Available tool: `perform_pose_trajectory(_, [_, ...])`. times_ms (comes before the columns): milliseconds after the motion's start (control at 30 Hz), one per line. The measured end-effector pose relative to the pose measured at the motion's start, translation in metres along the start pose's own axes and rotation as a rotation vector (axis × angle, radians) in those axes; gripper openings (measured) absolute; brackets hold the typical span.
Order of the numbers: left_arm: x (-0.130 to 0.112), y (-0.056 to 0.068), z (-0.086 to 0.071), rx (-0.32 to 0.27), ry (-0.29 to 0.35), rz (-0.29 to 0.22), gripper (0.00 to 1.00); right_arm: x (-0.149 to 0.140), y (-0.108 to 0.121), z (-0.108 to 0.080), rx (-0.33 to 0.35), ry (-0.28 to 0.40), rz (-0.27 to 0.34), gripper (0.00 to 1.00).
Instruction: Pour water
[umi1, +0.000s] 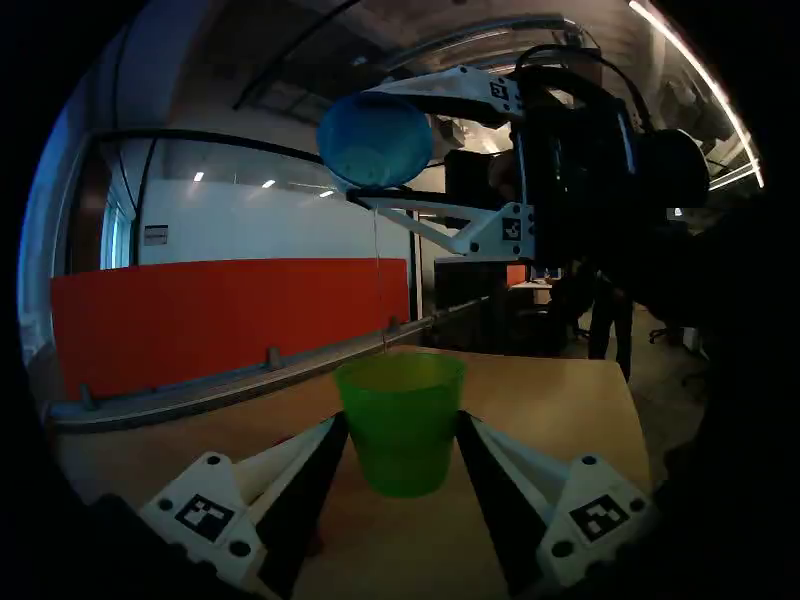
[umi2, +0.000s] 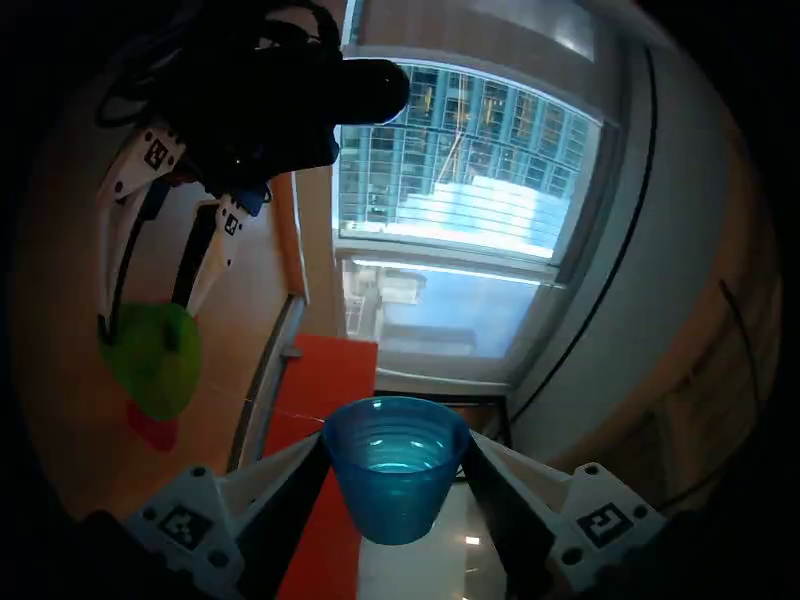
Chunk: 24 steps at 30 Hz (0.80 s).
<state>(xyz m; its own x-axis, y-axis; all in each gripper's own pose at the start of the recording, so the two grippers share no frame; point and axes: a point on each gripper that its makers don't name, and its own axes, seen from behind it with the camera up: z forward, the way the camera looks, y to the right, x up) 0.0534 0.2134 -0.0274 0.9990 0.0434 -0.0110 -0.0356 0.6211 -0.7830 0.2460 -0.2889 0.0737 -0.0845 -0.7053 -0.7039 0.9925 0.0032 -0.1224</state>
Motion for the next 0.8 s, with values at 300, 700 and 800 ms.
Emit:
perform_pose_trajectory(300, [-0.001,0.0,-0.001,0.001,0.001,-0.002,0.79,0.002,-0.003,-0.001,0.005,0.005,-0.003,0.9])
perform_pose_trajectory(700, [0.001,-0.002,-0.004,0.006,0.003,-0.002,0.79,-0.007,-0.003,-0.013,0.013,0.012,0.156,0.9])
perform_pose_trajectory(800, [0.001,-0.002,-0.004,0.006,0.003,-0.001,0.79,-0.01,-0.002,-0.016,0.012,0.012,0.241,0.9])
